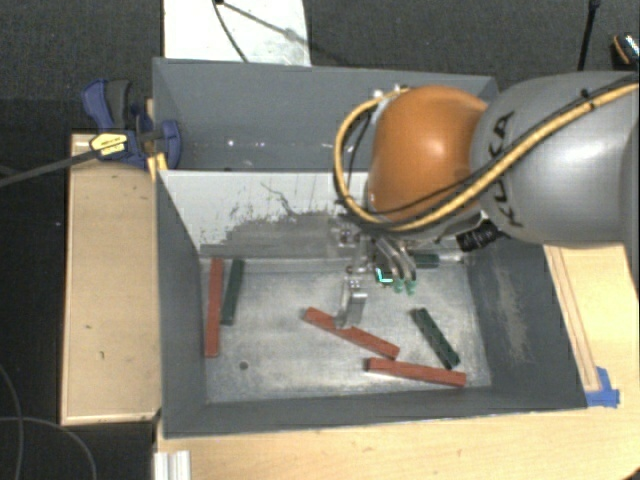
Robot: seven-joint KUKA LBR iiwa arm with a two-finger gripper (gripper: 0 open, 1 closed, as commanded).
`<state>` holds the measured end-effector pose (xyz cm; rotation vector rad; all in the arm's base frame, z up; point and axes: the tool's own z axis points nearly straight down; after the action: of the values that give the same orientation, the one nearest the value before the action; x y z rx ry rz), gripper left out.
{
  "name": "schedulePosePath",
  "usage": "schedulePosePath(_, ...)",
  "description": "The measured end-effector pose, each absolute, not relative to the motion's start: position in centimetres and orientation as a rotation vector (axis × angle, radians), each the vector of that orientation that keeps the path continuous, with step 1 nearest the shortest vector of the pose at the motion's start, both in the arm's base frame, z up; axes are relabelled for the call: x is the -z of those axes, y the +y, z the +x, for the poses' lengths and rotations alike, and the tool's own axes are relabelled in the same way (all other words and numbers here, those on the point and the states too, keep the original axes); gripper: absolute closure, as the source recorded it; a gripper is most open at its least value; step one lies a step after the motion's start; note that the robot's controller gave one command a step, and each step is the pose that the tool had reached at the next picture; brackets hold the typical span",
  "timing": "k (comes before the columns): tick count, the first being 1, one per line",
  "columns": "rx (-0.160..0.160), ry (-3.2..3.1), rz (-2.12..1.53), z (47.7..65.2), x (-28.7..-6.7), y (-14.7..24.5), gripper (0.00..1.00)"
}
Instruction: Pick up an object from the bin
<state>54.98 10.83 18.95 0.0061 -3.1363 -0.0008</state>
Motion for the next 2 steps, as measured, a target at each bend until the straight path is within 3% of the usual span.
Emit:
schedulePosePath(1, -0.002, -3.120, -0.321, 54.53, -6.69, 5.18, 0.00)
schedulePosePath(2, 0.002, -3.126, -0.325, 54.70, -7.05, 5.39, 1.00)
